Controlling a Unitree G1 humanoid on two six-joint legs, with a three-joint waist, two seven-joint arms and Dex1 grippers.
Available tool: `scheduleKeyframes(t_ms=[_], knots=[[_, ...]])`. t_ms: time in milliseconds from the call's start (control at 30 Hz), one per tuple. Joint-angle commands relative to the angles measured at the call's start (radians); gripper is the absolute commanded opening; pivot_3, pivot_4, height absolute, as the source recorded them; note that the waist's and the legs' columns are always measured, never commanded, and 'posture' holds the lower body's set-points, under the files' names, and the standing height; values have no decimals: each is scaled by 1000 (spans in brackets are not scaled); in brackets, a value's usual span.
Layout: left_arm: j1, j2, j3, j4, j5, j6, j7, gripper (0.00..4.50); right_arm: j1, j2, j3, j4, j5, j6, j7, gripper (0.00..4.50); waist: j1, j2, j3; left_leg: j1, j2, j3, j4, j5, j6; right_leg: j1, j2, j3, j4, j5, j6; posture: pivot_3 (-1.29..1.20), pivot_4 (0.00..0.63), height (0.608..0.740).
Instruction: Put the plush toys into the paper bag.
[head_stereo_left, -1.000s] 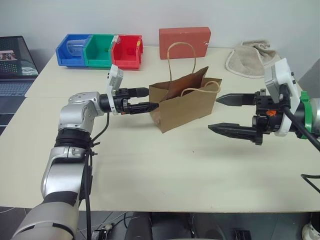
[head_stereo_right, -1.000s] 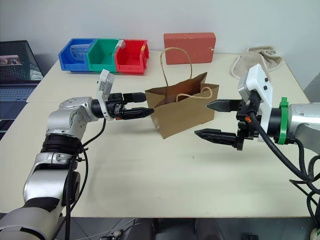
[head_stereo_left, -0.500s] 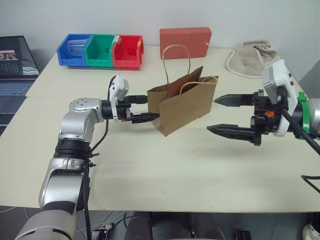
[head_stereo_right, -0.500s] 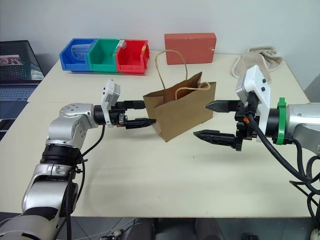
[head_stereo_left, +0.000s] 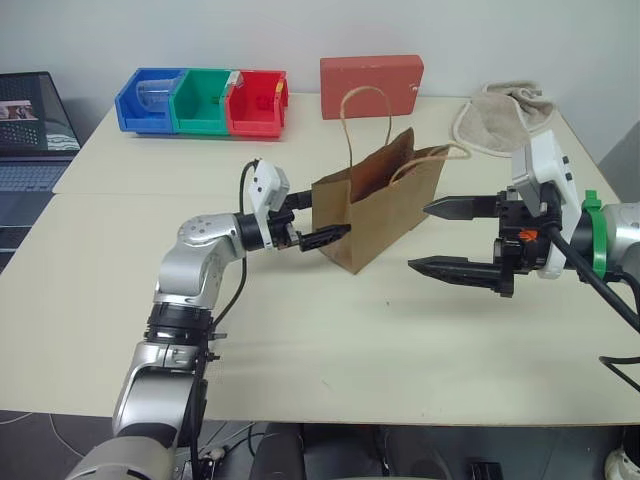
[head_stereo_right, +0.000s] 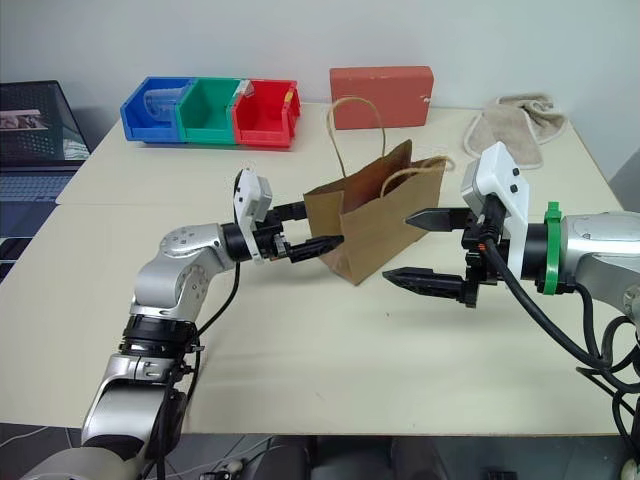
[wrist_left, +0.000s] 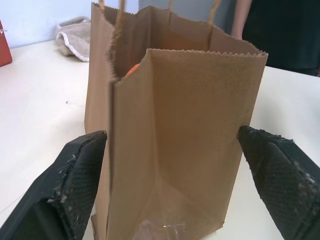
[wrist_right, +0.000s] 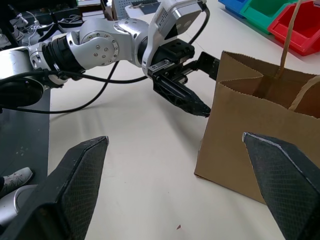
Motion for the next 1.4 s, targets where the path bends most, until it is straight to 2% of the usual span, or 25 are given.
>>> scheduleKeyframes(t_ms=[33, 500, 1133, 1233, 1400], knots=[[29, -8, 0, -107, -26, 8, 27, 4482, 2, -7, 1, -23, -22, -35, 12, 4500, 1, 0, 0, 0, 0, 0, 0, 0, 0, 0, 0, 0, 0, 0, 0, 0, 150, 740], [90, 48, -42, -223, -52, 43, -44, 4482, 18, -6, 34, -17, -69, -67, 50, 4500, 1, 0, 0, 0, 0, 0, 0, 0, 0, 0, 0, 0, 0, 0, 0, 0, 150, 740], [106, -106, -78, -209, 20, -52, 199, 4482, 24, 0, 38, -26, -101, -74, 65, 4500, 6, 0, 0, 1, 0, 0, 0, 0, 0, 1, 0, 0, 0, 0, 0, 0, 150, 740], [103, -109, -74, -203, 28, -77, 215, 3877, 24, -1, 35, -25, -106, -77, 66, 4500, 6, 0, 0, 1, 0, 0, 0, 0, 0, 1, 0, 0, 0, 0, 0, 0, 150, 740], [116, -115, -90, -214, 30, -92, 224, 2233, 30, -4, 35, -26, -124, -87, 64, 4500, 6, 0, 0, 1, 0, 0, 0, 0, 0, 1, 0, 0, 0, 0, 0, 0, 150, 740]])
